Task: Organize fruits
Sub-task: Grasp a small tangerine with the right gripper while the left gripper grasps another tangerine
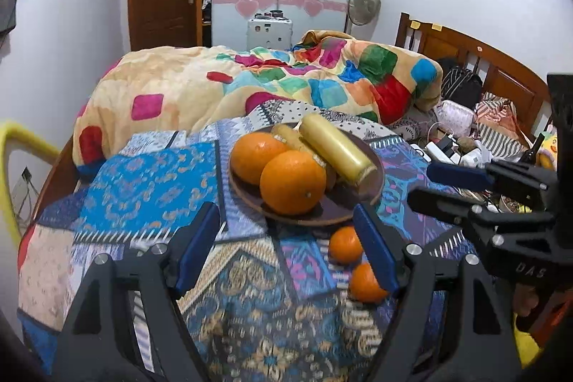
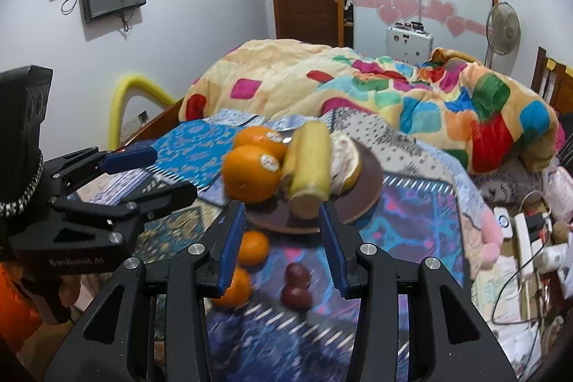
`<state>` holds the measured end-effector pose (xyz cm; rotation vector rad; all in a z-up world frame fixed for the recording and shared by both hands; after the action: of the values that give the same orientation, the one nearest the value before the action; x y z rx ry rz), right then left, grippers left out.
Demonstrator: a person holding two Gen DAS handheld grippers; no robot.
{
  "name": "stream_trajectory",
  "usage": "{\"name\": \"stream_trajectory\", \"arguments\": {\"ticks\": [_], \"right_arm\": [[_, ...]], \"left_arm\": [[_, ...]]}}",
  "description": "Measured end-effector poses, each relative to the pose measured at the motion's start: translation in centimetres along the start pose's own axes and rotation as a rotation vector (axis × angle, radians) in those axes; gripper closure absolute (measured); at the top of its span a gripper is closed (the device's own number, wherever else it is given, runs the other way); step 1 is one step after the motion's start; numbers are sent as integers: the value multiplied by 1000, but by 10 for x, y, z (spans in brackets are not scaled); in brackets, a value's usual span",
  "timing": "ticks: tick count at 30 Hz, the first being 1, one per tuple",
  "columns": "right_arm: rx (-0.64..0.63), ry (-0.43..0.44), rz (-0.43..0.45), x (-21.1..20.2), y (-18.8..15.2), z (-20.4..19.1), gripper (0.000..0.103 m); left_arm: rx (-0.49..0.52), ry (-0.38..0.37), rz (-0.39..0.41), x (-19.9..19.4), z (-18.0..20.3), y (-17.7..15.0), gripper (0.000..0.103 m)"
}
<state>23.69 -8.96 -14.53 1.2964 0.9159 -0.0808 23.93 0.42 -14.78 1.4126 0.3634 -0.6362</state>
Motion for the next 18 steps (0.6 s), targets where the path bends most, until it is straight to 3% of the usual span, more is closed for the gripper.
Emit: {"name": "stream_trajectory", "arguments": {"ticks": [7, 18], "right_arm": [[-2, 44, -60, 8, -34, -23, 64], [-8, 44, -148, 39, -65, -35, 66]], "left_arm": [[22, 41, -33, -18, -7, -31, 25], [-31, 5, -112, -13, -15, -68, 25]]}}
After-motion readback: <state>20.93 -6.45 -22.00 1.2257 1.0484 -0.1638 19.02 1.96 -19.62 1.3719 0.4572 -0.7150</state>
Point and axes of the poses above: each gripper's, at about its wrist camera, not at the fingertips, and x roughly the way its jaws point, z to its right, y to its top, the point moved 10 cm from there along x, roughly the way its jaws point, and after that the axes turned 6 degrees about -y, right-handed, at the moved point
